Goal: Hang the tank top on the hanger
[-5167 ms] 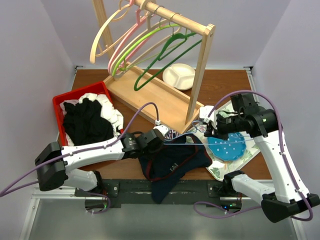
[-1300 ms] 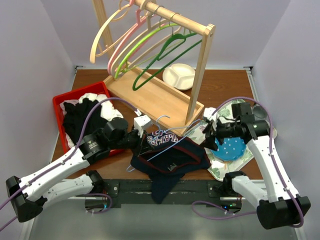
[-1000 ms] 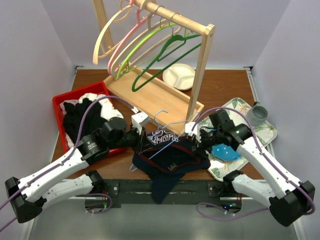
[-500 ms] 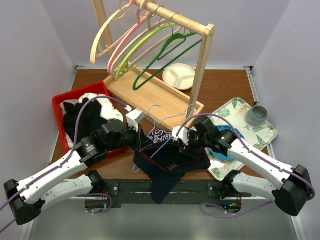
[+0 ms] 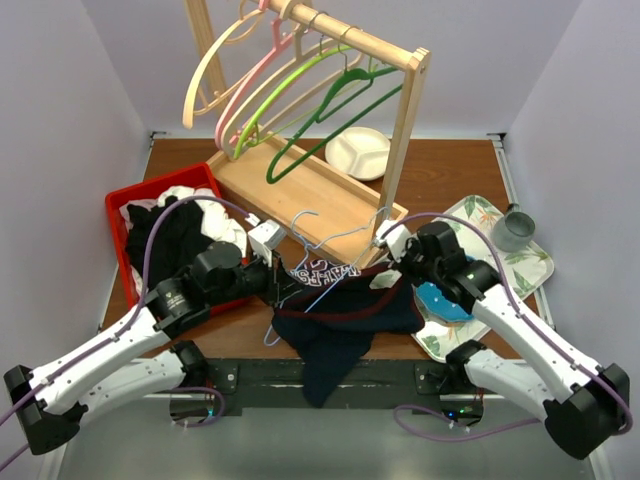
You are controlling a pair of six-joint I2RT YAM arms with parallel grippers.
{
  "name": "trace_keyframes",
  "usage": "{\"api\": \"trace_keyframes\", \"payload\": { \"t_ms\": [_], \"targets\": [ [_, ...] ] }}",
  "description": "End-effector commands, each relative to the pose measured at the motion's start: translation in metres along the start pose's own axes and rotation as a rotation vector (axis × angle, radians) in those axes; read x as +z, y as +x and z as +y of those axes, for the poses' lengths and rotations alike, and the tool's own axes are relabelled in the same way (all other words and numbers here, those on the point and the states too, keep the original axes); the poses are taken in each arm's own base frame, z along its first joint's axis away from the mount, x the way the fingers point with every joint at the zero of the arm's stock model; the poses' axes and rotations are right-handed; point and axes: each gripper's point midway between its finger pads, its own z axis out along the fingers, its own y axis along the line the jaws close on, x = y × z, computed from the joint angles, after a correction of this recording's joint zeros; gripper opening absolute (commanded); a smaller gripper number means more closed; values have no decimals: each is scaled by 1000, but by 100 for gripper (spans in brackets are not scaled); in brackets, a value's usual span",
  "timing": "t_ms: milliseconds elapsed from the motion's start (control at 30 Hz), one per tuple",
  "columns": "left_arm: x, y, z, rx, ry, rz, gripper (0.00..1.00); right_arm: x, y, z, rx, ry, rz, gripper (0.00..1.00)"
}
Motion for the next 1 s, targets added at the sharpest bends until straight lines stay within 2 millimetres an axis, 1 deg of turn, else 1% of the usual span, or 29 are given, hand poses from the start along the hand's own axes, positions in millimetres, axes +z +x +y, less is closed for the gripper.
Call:
{"api": "trace_keyframes", "payload": {
  "t_ms": [0, 67, 100, 133, 200, 233, 267, 300, 367, 400, 433, 467, 533, 633, 700, 733, 833, 867, 933, 967],
  "targets": [
    [-5, -8, -16, 94, 100, -33, 0, -18, -16, -44, 116, 183, -64, 0],
    [-6, -7, -18, 122, 114, -21, 0, -22, -23, -54, 170, 203, -90, 0],
    [-8, -5, -19, 127, 126, -8, 0, -24, -23, -60, 198, 217, -92, 0],
    [-8, -2, -20, 132, 134, 2, 0, -28, -30, -65, 228, 221, -109, 0],
    [-9, 1, -24, 151, 163, 18, 0, -28, -28, -76, 269, 244, -94, 0],
    [-10, 3, -25, 160, 172, 24, 0, -29, -34, -79, 291, 234, -111, 0],
    [-9, 5, -25, 163, 176, 33, 0, -30, -35, -83, 306, 236, -116, 0],
    [-10, 7, -26, 167, 185, 43, 0, -29, -33, -88, 334, 231, -110, 0],
    [-8, 11, -24, 176, 185, 65, 0, -32, -38, -96, 365, 230, -127, 0],
    [-8, 12, -25, 181, 193, 74, 0, -32, -35, -101, 388, 229, -123, 0],
    [-8, 13, -25, 188, 195, 82, 0, -35, -39, -105, 394, 230, -134, 0],
    [-6, 14, -23, 187, 187, 92, 0, -37, -37, -110, 408, 234, -132, 0],
    [-5, 15, -20, 199, 171, 102, 0, -42, -44, -111, 401, 218, -158, 0],
    [-2, 15, -14, 214, 139, 128, 0, -49, -50, -110, 384, 207, -171, 0],
    [0, 14, -13, 223, 130, 145, 0, -53, -50, -109, 371, 202, -168, 0],
    [1, 14, -12, 234, 126, 148, 0, -57, -56, -107, 359, 186, -188, 0],
    [5, 14, -12, 249, 133, 178, 0, -64, -64, -98, 333, 138, -217, 0],
    [7, 15, -16, 250, 152, 191, 0, -65, -68, -87, 320, 76, -232, 0],
    [9, 14, -18, 256, 166, 201, 0, -70, -76, -78, 277, 19, -257, 0],
    [11, 15, -19, 256, 174, 211, 0, -72, -81, -56, 259, -100, -284, 0]
  ]
}}
